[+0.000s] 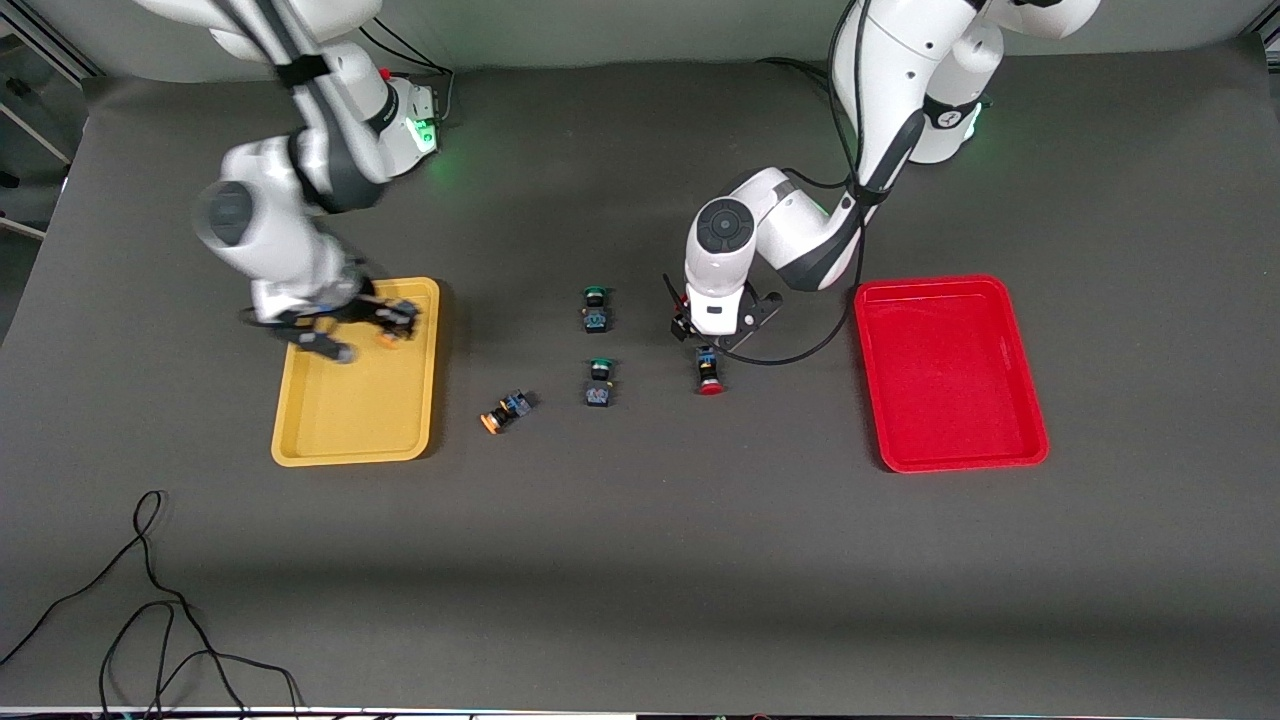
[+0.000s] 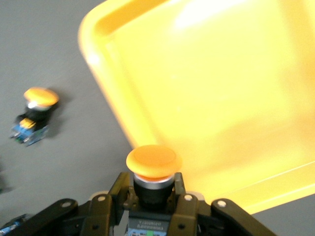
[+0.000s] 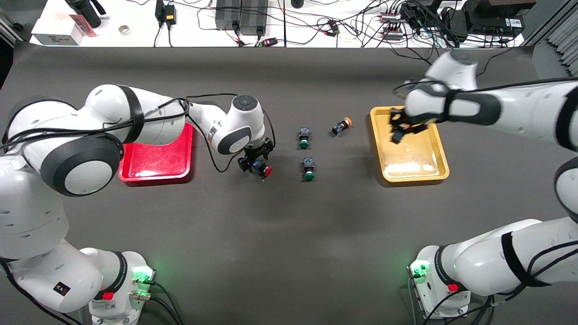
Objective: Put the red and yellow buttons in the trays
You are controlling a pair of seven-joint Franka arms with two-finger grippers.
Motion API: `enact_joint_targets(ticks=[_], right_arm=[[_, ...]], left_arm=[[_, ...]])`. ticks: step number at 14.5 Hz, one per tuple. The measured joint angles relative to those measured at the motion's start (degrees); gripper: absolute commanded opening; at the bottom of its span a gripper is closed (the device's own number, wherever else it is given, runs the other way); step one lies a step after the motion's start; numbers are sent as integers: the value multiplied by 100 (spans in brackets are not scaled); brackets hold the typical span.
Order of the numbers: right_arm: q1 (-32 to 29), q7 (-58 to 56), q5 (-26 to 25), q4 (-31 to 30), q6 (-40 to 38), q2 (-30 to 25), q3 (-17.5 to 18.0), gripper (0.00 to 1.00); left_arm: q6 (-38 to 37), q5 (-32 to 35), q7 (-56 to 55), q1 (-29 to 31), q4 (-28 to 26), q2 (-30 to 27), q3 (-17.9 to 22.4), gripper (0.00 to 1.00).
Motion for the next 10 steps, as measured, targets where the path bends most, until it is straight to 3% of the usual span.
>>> enact_joint_targets(ticks=[2, 3, 5, 9, 10], right_arm=[[-31, -1003, 484, -90, -77, 110, -599, 22], [-71, -1448, 805, -143, -73, 264, -733, 22], [-103, -1958, 1220, -169, 58, 702, -773, 22], [-5, -2025, 1301, -137, 343, 1324, -692, 31], [0, -2025, 1301, -134, 352, 1382, -692, 44]], left_arm=[[0, 2, -6, -12, 3, 1, 1, 29], [0, 3, -9, -13, 7, -1, 4, 29], [0, 4, -9, -13, 33, -2, 27, 28], [-510, 28, 287, 73, 265, -266, 93, 26], [-769, 13, 557, 196, 319, -479, 95, 26]])
